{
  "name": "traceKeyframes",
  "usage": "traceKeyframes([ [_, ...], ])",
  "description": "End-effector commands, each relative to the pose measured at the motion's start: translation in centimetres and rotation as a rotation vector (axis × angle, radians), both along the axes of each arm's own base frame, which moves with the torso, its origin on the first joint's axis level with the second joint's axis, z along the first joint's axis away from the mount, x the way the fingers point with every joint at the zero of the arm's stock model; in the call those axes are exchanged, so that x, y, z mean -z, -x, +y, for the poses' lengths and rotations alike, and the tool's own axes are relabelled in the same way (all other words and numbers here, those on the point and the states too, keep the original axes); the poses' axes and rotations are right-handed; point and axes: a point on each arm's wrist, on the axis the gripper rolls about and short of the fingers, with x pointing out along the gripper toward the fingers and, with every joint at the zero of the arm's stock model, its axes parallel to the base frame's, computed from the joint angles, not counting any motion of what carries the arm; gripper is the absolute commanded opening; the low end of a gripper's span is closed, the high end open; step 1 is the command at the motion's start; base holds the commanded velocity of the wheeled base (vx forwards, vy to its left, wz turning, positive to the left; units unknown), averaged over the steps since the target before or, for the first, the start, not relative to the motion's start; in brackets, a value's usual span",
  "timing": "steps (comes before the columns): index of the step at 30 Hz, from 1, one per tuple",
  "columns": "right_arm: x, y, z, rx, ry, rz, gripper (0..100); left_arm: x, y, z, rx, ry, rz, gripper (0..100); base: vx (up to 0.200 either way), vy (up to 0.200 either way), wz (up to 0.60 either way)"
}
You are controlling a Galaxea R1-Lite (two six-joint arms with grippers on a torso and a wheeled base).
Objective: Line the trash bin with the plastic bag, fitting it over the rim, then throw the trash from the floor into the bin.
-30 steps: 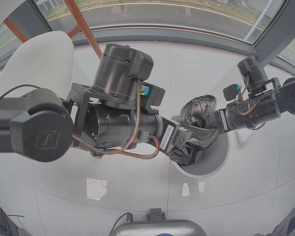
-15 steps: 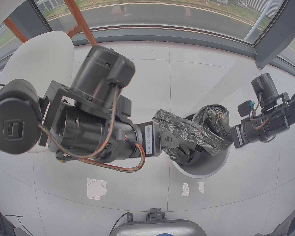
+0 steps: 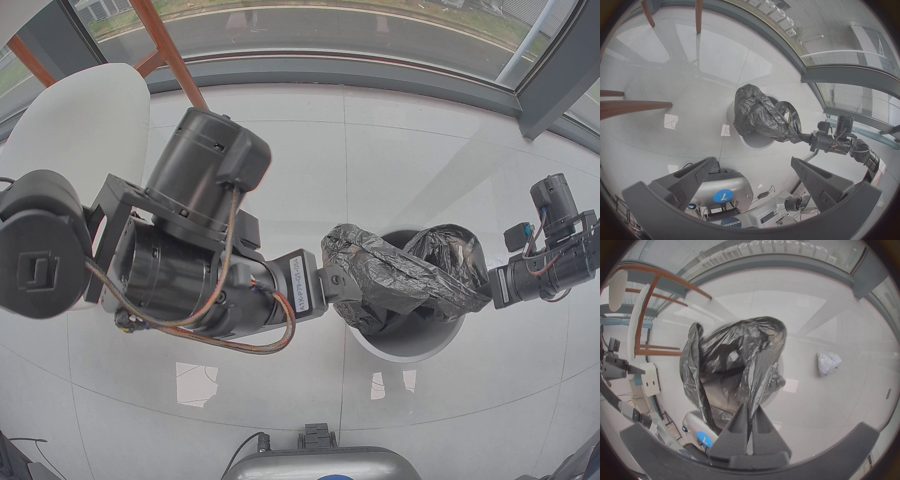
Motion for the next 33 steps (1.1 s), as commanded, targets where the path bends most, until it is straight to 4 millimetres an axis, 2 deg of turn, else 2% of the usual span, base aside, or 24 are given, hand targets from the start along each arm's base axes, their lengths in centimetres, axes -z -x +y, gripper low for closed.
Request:
traceKeyframes([
  [1, -0.7, -2.1, -0.8, 0.027, -0.024, -0.061, 0, 0.4, -0.2, -0.1, 0.002, 0.011, -0.005, 100, 0.000, 0.000, 0.00],
  [4, -2.0, -3.7, -0.5, 0.021, -0.044, -0.108, 0, 0.5, -0.2, -0.1, 0.014, 0.014, 0.003, 100, 0.000, 0.000, 0.00],
  [6, -1.9, -3.9, -0.5, 0.020, -0.041, -0.101, 0, 0.5, -0.2, -0.1, 0.014, 0.013, 0.004, 100, 0.000, 0.000, 0.00],
  [10, -1.2, -3.4, -0.6, 0.018, -0.028, -0.057, 0, 0.5, -0.2, -0.1, 0.015, 0.013, 0.004, 100, 0.000, 0.000, 0.00],
  [13, 0.1, -3.2, -1.1, 0.034, -0.014, 0.001, 0, 0.4, -0.1, 0.0, 0.013, 0.017, 0.001, 100, 0.000, 0.000, 0.00],
  [17, 0.5, -3.1, -1.6, 0.050, -0.010, 0.017, 0, 0.4, 0.0, 0.0, 0.014, 0.016, 0.003, 100, 0.000, 0.000, 0.00],
  [21, 1.4, -2.2, -1.7, 0.031, 0.007, 0.050, 0, 0.5, -0.3, -0.2, 0.019, 0.021, -0.001, 100, 0.000, 0.000, 0.00],
  [24, 1.4, -1.8, -1.6, 0.019, 0.010, 0.048, 0, 0.4, -0.5, -0.5, 0.026, 0.040, -0.012, 100, 0.000, 0.000, 0.00],
  [25, 1.2, -0.9, -1.1, -0.020, -0.003, 0.043, 0, 0.4, -1.4, -1.7, 0.054, 0.108, -0.039, 100, 0.000, 0.000, 0.00],
  [27, 0.6, -0.1, 0.1, -0.083, -0.022, 0.025, 0, 0.4, -1.8, -2.4, 0.099, 0.170, -0.048, 100, 0.000, 0.000, 0.00],
  [33, -0.7, 0.9, 1.5, -0.144, -0.035, -0.027, 0, 1.9, -3.7, -4.4, 0.153, 0.175, -0.007, 100, 0.000, 0.000, 0.00],
])
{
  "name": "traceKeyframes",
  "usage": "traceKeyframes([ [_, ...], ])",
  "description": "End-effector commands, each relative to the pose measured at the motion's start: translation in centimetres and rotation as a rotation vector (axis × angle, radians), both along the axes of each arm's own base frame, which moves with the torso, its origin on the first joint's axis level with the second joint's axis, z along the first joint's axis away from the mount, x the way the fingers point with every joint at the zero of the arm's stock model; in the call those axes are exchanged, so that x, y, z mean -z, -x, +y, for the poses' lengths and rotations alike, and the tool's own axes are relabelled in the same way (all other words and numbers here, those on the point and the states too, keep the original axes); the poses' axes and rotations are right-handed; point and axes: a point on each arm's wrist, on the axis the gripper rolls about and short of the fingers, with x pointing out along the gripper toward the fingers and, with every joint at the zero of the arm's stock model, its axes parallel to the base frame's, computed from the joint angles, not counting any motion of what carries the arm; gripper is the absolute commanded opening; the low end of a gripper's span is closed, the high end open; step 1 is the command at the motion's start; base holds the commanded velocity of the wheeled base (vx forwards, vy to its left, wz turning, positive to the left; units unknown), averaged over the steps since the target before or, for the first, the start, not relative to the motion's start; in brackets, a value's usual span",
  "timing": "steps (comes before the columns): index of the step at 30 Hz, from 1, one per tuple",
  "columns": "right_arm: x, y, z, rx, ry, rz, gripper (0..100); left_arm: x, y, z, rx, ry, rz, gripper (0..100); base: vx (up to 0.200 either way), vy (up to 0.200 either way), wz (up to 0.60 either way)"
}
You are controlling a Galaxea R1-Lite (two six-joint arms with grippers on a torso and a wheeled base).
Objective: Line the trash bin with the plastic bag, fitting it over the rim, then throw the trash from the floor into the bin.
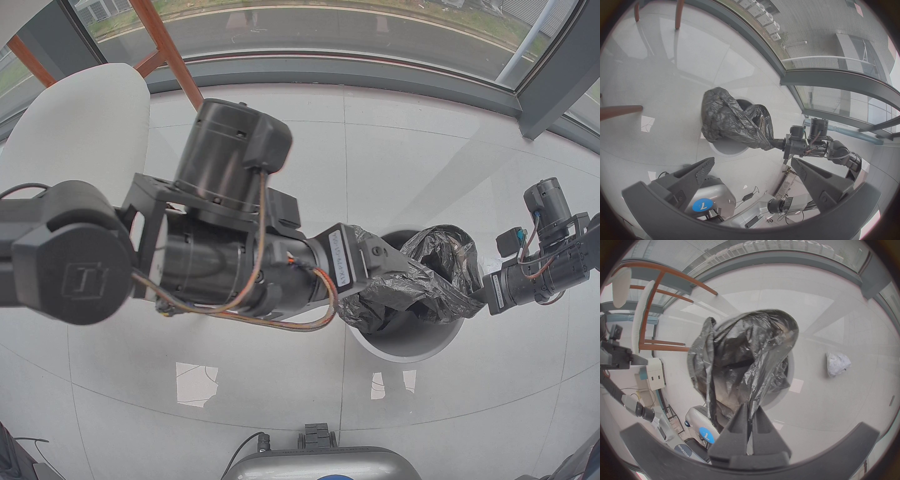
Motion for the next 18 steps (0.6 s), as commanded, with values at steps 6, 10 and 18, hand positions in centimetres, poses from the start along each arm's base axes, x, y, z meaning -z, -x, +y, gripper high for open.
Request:
traceKeyframes([
  [6, -2.0, 3.2, 3.1, -0.153, -0.030, -0.075, 0, 4.0, -5.7, -3.5, -0.005, -0.036, 0.050, 100, 0.000, 0.000, 0.00],
  [10, -2.0, 3.1, 3.3, -0.160, -0.028, -0.078, 0, 5.2, -7.7, -3.6, -0.027, -0.058, 0.043, 100, 0.000, 0.000, 0.00],
  [18, -1.8, 3.2, 3.2, -0.161, -0.026, -0.069, 0, 4.9, -9.7, -5.1, -0.032, -0.019, 0.003, 100, 0.000, 0.000, 0.00],
])
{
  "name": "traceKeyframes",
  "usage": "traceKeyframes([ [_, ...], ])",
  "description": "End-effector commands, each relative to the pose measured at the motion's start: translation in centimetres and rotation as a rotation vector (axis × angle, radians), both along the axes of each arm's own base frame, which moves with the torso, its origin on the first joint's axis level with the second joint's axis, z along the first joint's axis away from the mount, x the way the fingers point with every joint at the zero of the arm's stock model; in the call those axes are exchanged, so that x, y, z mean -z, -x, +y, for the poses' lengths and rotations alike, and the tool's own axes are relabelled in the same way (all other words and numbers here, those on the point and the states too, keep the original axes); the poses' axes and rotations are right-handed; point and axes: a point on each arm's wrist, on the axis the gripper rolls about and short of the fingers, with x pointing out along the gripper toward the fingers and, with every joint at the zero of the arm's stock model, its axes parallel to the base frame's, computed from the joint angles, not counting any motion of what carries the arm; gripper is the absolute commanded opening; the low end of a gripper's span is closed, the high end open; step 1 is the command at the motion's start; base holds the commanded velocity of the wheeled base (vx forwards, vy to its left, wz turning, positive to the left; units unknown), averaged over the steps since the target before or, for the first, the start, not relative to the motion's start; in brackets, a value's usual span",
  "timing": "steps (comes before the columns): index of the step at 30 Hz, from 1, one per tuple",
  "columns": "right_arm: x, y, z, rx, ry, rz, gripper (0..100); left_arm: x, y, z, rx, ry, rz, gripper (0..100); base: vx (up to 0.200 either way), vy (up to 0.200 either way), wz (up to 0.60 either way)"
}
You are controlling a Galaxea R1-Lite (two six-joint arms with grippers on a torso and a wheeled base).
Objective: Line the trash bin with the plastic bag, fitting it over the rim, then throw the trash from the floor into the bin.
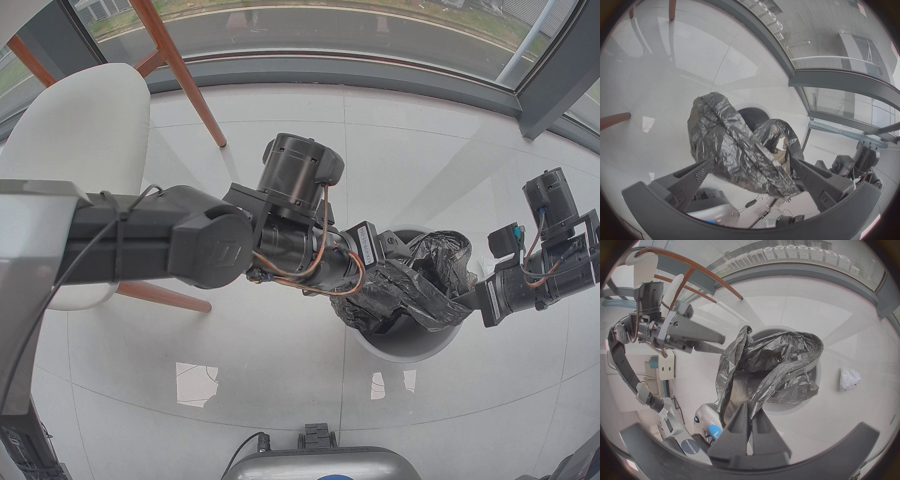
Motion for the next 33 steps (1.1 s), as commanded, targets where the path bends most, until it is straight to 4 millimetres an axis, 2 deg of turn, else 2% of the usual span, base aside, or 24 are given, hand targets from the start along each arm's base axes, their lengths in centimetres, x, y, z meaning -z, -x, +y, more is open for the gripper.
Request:
traceKeyframes([
  [1, 0.0, 0.2, -0.1, -0.003, 0.000, 0.001, 0, 0.9, -1.6, -1.1, -0.005, 0.004, -0.008, 100, 0.000, 0.000, 0.00],
  [7, -0.1, 0.2, 0.0, -0.005, -0.001, -0.002, 0, -1.0, -2.4, -0.6, -0.021, 0.053, -0.052, 100, 0.000, 0.000, 0.00],
  [22, 0.0, 0.2, 0.0, -0.004, 0.000, -0.003, 0, -0.5, -1.6, -1.7, 0.005, 0.042, -0.036, 100, 0.000, 0.000, 0.00],
  [26, -0.1, 0.2, 0.0, -0.003, 0.000, -0.004, 0, -0.2, -1.7, -1.8, 0.002, 0.036, -0.030, 100, 0.000, 0.000, 0.00],
  [33, -0.2, 0.2, 0.0, -0.004, -0.001, -0.007, 0, 2.3, -2.6, -2.7, -0.001, 0.001, 0.003, 100, 0.000, 0.000, 0.00],
])
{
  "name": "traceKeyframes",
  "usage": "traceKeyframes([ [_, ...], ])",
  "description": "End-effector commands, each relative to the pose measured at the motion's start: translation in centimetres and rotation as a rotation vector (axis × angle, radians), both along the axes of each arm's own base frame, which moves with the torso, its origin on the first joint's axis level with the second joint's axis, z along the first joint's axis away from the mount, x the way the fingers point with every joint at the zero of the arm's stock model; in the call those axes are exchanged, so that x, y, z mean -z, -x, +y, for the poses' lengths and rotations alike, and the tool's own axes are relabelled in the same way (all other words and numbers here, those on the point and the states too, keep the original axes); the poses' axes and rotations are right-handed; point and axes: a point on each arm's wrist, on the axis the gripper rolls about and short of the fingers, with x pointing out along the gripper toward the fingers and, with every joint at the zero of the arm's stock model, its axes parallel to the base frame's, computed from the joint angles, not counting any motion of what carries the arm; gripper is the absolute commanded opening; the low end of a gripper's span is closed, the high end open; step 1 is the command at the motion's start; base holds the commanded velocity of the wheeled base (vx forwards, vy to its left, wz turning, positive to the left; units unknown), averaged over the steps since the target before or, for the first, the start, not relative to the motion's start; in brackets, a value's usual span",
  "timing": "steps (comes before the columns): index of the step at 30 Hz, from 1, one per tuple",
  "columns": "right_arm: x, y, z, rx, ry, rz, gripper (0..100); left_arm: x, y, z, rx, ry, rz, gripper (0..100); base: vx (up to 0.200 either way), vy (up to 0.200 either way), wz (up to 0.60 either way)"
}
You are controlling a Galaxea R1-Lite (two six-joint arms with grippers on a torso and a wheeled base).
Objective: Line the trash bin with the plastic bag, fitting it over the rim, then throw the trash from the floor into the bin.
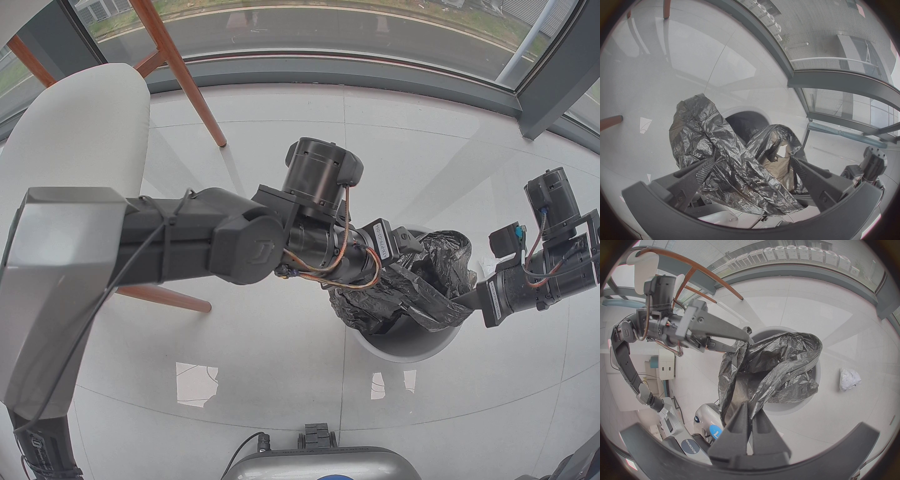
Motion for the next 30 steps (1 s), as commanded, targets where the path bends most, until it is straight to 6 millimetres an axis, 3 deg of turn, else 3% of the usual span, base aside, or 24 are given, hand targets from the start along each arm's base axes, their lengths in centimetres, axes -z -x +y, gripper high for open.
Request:
traceKeyframes([
  [1, 0.0, 0.0, 0.0, -0.001, -0.001, -0.001, 0, 1.8, -0.7, -0.6, -0.002, -0.023, 0.023, 100, 0.000, 0.000, 0.00],
  [5, -0.1, 0.0, 0.0, -0.001, -0.002, -0.004, 0, 2.0, -1.0, -0.9, -0.003, -0.021, 0.020, 100, 0.000, 0.000, 0.00],
  [6, -0.2, 0.0, 0.0, -0.001, -0.004, -0.007, 0, 2.1, -1.2, -1.0, -0.004, -0.020, 0.018, 0, 0.000, 0.000, 0.00],
  [18, 0.0, -0.2, -0.1, 0.010, 0.001, 0.000, 0, 1.7, -1.6, -0.8, -0.015, -0.012, 0.008, 0, 0.000, 0.000, 0.00],
  [24, -0.2, -0.8, -0.6, 0.035, -0.004, -0.008, 0, -2.9, 0.9, 2.2, -0.046, -0.057, 0.038, 0, 0.000, 0.000, 0.00],
  [30, 0.5, -0.7, -1.1, 0.048, 0.005, 0.023, 0, -4.8, 2.7, 3.9, -0.104, -0.107, 0.039, 0, 0.000, 0.000, 0.00],
])
